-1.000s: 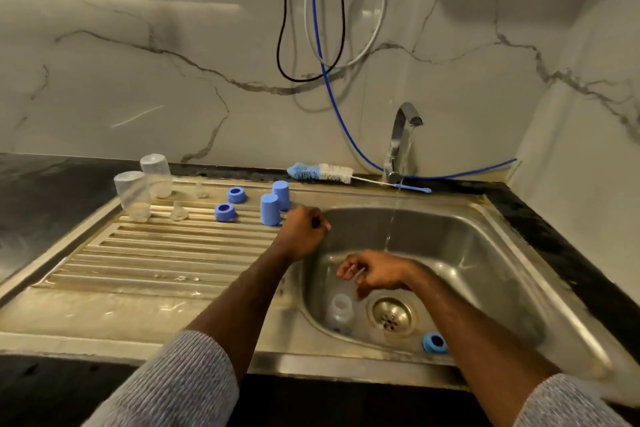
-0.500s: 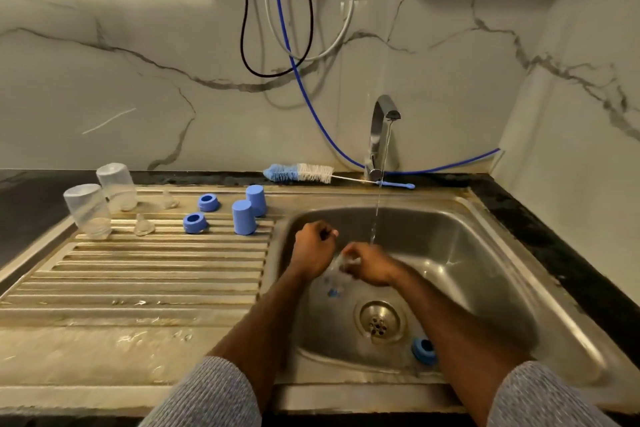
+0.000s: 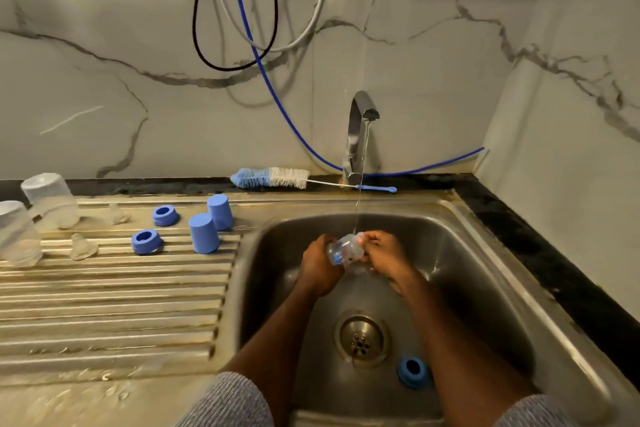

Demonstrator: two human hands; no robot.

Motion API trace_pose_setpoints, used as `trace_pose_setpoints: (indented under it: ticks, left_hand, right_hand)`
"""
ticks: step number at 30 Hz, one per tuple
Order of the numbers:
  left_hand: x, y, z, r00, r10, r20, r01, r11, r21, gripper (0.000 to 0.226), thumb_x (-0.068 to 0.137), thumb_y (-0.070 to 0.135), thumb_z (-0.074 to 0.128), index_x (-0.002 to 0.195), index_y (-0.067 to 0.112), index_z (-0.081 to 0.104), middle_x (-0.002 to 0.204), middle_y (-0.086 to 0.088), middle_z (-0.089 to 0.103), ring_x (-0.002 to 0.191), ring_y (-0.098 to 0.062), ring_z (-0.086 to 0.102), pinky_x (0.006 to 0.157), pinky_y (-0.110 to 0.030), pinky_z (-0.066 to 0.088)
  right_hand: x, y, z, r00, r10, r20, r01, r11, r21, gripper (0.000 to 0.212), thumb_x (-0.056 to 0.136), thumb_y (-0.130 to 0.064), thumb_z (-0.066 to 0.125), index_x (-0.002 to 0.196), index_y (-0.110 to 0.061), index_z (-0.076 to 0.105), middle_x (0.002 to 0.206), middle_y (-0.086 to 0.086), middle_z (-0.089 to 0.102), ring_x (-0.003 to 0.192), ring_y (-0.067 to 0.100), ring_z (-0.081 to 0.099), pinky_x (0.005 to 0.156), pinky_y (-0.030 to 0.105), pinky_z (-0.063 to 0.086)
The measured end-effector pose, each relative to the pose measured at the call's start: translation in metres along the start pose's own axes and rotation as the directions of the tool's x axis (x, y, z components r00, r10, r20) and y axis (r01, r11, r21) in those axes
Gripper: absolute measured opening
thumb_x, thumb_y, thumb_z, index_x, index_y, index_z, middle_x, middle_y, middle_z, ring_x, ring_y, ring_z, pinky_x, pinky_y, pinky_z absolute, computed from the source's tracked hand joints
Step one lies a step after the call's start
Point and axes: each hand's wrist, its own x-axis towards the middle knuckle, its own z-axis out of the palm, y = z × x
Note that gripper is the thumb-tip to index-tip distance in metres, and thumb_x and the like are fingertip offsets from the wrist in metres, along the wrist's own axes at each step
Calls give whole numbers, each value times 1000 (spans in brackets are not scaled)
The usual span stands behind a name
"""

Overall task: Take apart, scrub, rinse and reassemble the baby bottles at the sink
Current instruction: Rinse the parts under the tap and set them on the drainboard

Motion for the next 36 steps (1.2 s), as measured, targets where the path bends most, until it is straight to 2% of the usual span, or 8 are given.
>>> trace_pose_setpoints:
  ticks: [6,10,14,20,24,30,32,36]
  left_hand:
    - [2,0,0,999,39,35,-33,987,-158,47,83,26,82,123,25,58,111,8,65,100,-8,64,84,-27,57]
    - [-5,19,5,941,-51,334,221,841,-494,32,104,35,54,123,9,59,111,-20,70,88,-24,68,75,-36,58]
    - [-9,29,7,889,-144,435,414,663,-624,55,108,49,33,126,6,63,97,-17,69,76,-21,67,69,-38,57]
    - [-14,34,-2,829,-191,526,537,537,-651,66,105,59,27,130,9,63,103,-23,73,76,-24,72,64,-35,59]
    - [-12,36,-9,824,-248,509,556,527,-643,71,105,60,26,128,1,60,67,-10,68,54,-18,65,54,-30,53]
    - [-9,30,-11,863,-213,458,501,480,-720,52,104,52,43,120,6,62,101,-21,76,90,-32,74,80,-43,61]
    - [-8,31,-11,906,-164,390,417,500,-759,40,103,39,54,122,5,61,114,-24,72,100,-34,73,80,-43,62]
    - [-3,23,-14,998,-3,67,39,837,-545,31,95,30,68,122,16,59,121,-15,66,101,-23,73,81,-41,63]
  right_hand:
    - [-2,-9,0,993,110,33,-115,954,275,29,102,-41,51,114,-17,63,101,10,72,86,21,66,73,37,54]
    - [-4,-14,-2,978,175,117,-209,866,454,35,99,-48,55,124,-24,52,114,11,66,99,29,68,78,47,61]
    - [-9,-14,4,965,81,251,-219,775,592,44,95,-29,66,137,-23,52,122,15,66,109,31,67,93,50,57]
    - [-13,-12,10,962,-24,271,-176,703,689,63,81,-14,76,139,-17,53,116,18,71,104,31,70,87,43,58]
    - [-13,-15,12,967,-7,255,-179,695,696,53,88,-13,71,138,-18,52,115,17,69,105,31,69,87,44,57]
    - [-13,-16,14,976,44,215,-182,711,679,42,99,-35,58,138,-20,53,122,16,67,108,33,68,83,44,61]
    - [-12,-17,14,975,62,211,-193,706,681,43,99,-38,57,138,-21,52,122,16,66,109,34,68,88,48,59]
    - [-10,-19,14,964,97,247,-241,707,665,39,99,-43,56,130,-21,59,124,17,65,112,34,65,90,49,58]
